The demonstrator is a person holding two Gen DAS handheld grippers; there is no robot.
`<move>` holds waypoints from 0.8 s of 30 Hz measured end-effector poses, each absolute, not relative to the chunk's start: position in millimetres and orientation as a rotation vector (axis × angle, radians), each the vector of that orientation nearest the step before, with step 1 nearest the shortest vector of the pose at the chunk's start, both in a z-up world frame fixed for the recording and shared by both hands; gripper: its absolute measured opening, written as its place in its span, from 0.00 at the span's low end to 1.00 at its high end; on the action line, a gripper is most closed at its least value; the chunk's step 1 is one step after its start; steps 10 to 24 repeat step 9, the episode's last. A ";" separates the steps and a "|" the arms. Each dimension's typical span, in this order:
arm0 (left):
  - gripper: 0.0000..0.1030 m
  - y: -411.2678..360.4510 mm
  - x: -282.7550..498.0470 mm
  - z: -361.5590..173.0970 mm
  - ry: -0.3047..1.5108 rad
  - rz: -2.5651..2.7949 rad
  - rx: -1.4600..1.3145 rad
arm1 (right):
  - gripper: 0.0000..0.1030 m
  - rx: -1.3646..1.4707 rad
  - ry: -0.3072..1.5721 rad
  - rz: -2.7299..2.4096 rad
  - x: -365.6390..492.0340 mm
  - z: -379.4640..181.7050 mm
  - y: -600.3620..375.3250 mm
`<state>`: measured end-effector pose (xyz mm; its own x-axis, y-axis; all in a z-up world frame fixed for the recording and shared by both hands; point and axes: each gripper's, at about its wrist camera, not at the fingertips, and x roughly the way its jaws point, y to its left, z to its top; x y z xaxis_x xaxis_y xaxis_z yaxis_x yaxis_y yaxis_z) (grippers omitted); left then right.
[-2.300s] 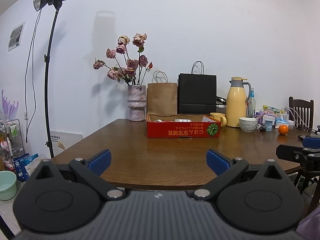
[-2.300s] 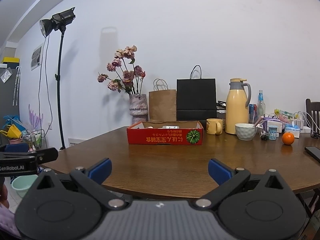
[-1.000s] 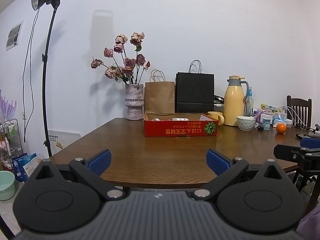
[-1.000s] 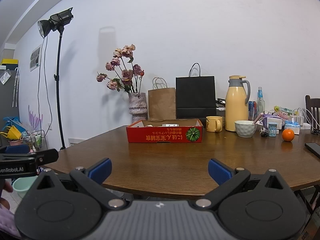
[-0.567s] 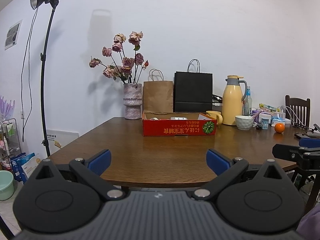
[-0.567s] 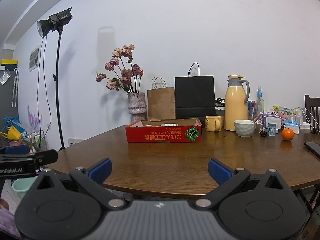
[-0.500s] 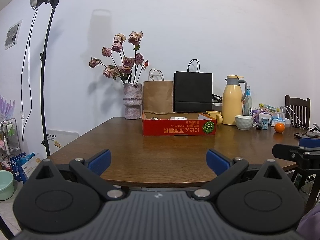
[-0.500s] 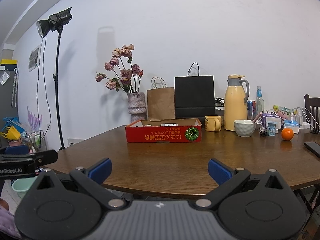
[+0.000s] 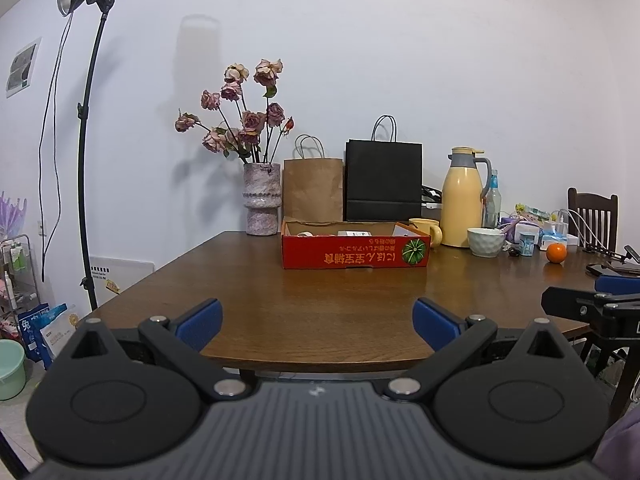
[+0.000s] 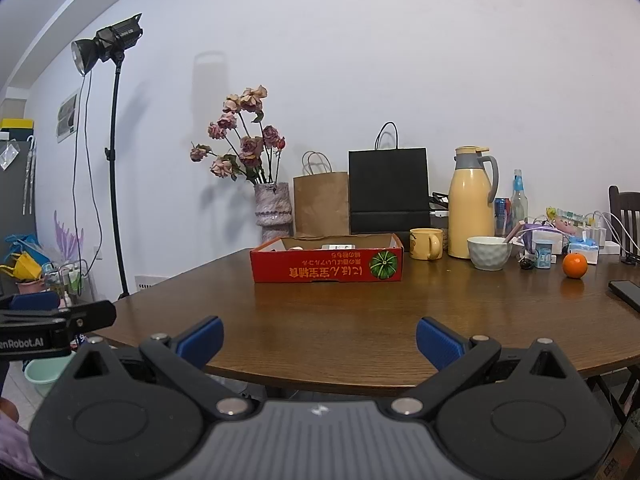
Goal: Organize rigid objects
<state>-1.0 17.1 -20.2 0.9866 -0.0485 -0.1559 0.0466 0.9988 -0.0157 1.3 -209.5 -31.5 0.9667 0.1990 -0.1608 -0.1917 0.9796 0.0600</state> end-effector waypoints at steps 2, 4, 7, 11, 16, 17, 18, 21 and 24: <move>1.00 17.2 -0.6 -20.7 0.157 -0.048 -0.011 | 1.00 0.044 0.169 0.197 2.0 -32.0 -208.7; 1.00 17.4 -0.3 -21.1 0.159 -0.052 -0.011 | 1.00 0.044 0.168 0.196 2.5 -31.9 -208.6; 1.00 20.5 -0.2 -20.6 0.155 -0.050 -0.010 | 1.00 0.044 0.168 0.195 2.3 -31.9 -208.6; 1.00 19.3 -1.5 -20.3 0.141 -0.055 -0.004 | 1.00 0.044 0.167 0.194 1.9 -32.0 -208.6; 1.00 19.3 -1.5 -20.3 0.141 -0.055 -0.004 | 1.00 0.044 0.167 0.194 1.9 -32.0 -208.6; 1.00 19.3 -1.5 -20.3 0.141 -0.055 -0.004 | 1.00 0.044 0.167 0.194 1.9 -32.0 -208.6; 1.00 19.3 -1.5 -20.3 0.141 -0.055 -0.004 | 1.00 0.044 0.167 0.194 1.9 -32.0 -208.6; 1.00 19.3 -1.5 -20.3 0.141 -0.055 -0.004 | 1.00 0.044 0.167 0.194 1.9 -32.0 -208.6; 1.00 19.3 -1.5 -20.3 0.141 -0.055 -0.004 | 1.00 0.044 0.167 0.194 1.9 -32.0 -208.6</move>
